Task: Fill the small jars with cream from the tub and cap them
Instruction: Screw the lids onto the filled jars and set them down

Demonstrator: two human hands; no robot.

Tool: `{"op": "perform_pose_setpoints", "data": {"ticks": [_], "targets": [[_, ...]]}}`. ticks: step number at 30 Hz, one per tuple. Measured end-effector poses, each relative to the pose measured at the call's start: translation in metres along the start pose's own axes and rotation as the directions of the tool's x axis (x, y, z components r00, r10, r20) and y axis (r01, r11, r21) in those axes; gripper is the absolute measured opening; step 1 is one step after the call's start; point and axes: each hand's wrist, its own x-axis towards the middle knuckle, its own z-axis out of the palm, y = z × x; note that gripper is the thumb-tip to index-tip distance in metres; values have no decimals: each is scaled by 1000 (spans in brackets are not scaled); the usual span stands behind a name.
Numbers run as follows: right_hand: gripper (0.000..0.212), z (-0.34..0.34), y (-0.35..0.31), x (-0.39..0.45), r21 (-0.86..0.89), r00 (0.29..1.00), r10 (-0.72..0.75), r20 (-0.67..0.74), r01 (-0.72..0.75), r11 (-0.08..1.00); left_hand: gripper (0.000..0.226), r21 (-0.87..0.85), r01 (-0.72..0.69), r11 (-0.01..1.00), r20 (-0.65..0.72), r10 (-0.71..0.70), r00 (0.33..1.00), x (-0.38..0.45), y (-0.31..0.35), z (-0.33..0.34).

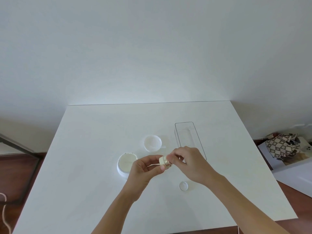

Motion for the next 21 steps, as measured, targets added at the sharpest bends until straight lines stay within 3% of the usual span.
{"op": "perform_pose_setpoints", "data": {"ticks": [2,6,11,16,21], "targets": [[15,-1,1,-2,9,1000,21,-13,-21,1000,41,-5,-1,1000,-6,1,1000,1,-1,0],[34,-8,3,-7,87,997,-12,73,6,996,38,-7,-5,1000,-1,5,1000,3,-1,-1],[12,-1,8,-6,21,999,48,26,-49,999,38,-2,6,1000,3,-6,1000,5,-7,0],[29,0,14,-10,30,995,92,29,-93,995,46,15,25,1000,-7,-25,1000,10,-13,2],[8,4,19,-13,80,988,152,21,-153,985,45,40,58,998,-15,-57,998,10,-24,4]]}}
